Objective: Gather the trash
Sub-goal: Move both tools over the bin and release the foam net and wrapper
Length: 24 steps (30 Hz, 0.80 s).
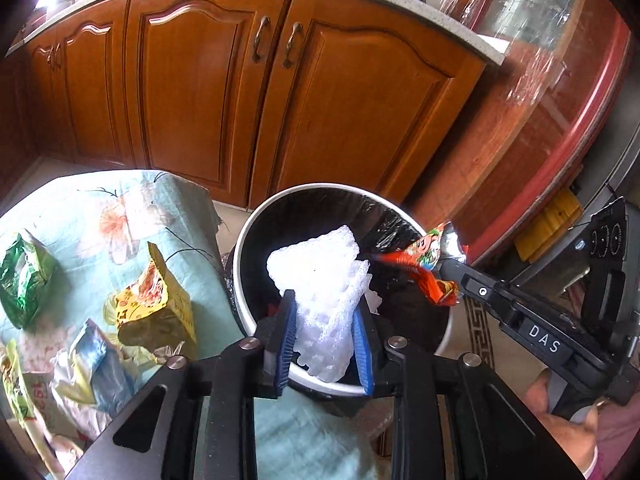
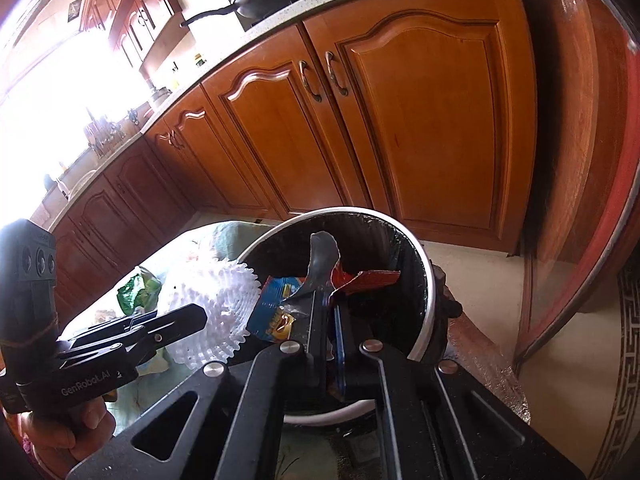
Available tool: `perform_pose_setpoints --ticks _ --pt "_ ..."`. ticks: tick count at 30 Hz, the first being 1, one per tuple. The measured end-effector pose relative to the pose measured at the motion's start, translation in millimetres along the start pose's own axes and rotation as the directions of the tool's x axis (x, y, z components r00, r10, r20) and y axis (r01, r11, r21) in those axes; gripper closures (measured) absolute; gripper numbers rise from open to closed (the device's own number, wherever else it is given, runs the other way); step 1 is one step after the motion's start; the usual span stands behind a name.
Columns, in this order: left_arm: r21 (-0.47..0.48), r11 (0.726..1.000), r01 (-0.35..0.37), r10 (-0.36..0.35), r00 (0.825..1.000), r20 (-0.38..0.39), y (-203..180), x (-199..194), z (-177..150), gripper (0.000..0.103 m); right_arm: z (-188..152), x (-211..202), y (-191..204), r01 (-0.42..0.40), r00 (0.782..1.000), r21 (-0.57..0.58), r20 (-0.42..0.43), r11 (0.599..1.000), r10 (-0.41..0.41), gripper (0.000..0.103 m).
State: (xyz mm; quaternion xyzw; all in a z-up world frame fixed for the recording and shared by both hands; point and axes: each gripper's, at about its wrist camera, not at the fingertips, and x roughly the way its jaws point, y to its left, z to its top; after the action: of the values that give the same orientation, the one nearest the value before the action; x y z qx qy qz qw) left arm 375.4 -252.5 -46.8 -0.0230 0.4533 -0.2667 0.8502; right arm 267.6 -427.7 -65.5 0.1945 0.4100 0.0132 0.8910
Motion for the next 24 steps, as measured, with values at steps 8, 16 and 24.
perform_pose_setpoints --ticks 8,16,24 --pt "-0.016 1.0 0.001 -0.001 1.0 -0.031 -1.5 15.6 2.3 0.038 0.6 10.1 -15.9 -0.008 1.0 0.031 -0.028 0.999 0.009 0.059" --pt "-0.042 0.999 0.027 -0.026 1.0 0.009 4.1 -13.7 -24.6 0.036 -9.5 -15.8 -12.1 -0.02 1.0 0.055 0.025 0.998 0.019 0.045" --pt "-0.034 0.999 0.027 -0.024 0.994 0.108 18.2 -75.2 -89.6 0.031 -42.0 -45.7 18.1 -0.067 0.995 0.053 0.079 0.996 0.063 0.02"
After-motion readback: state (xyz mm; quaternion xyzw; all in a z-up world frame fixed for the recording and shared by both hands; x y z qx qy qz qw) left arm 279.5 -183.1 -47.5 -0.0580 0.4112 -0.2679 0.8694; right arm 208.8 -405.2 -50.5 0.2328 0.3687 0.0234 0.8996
